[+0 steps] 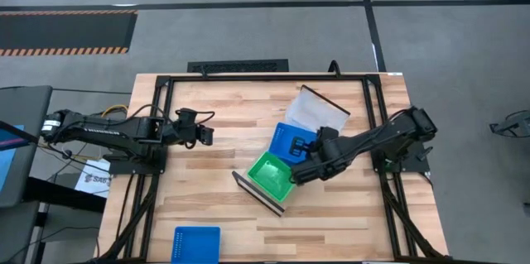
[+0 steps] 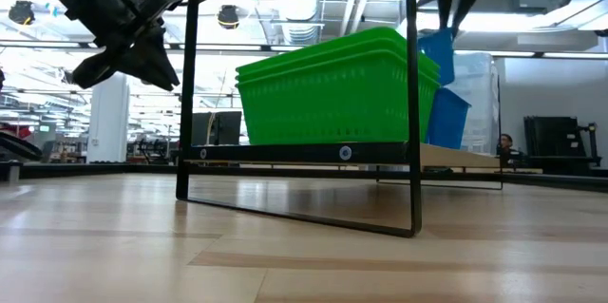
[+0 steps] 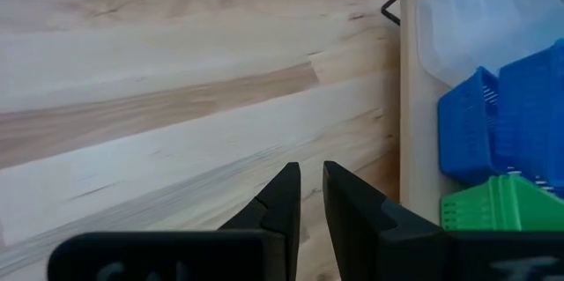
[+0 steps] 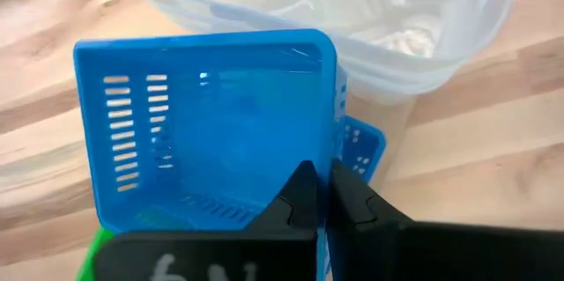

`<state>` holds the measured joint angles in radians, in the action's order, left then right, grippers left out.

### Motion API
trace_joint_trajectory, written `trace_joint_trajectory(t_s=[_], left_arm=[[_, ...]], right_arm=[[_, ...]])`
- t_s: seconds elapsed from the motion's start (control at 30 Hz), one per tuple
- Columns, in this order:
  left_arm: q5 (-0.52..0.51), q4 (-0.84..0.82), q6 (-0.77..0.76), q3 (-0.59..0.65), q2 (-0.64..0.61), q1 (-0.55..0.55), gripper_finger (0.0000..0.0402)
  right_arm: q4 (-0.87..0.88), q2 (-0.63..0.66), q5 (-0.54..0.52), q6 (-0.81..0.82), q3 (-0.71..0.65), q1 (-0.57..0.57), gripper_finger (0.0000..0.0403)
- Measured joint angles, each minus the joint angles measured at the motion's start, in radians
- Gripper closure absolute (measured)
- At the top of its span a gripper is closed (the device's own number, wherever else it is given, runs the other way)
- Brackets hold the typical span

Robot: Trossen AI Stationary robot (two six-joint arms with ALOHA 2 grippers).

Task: Stack baskets on shelf by color
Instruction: Stack the top blue bin on the other blue bin on the shelf

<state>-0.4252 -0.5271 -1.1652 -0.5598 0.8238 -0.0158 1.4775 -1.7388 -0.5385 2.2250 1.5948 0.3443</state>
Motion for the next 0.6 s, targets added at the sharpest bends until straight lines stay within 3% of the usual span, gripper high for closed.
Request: trace_joint_trajectory(t_s=[0.23,0.6], left_arm=[[-0.002,0.014,-0.004,0.000,0.000,0.000,0.0362],[-0.002,0.014,-0.003,0.000,0.000,0.000,0.0362]], right_arm=[[-0.025,-0.018,0.001,-0.001,-0.001,0.000,0.0386],[-0.046,-0.018,0.001,-0.008,-0.001,0.000,0.0335]])
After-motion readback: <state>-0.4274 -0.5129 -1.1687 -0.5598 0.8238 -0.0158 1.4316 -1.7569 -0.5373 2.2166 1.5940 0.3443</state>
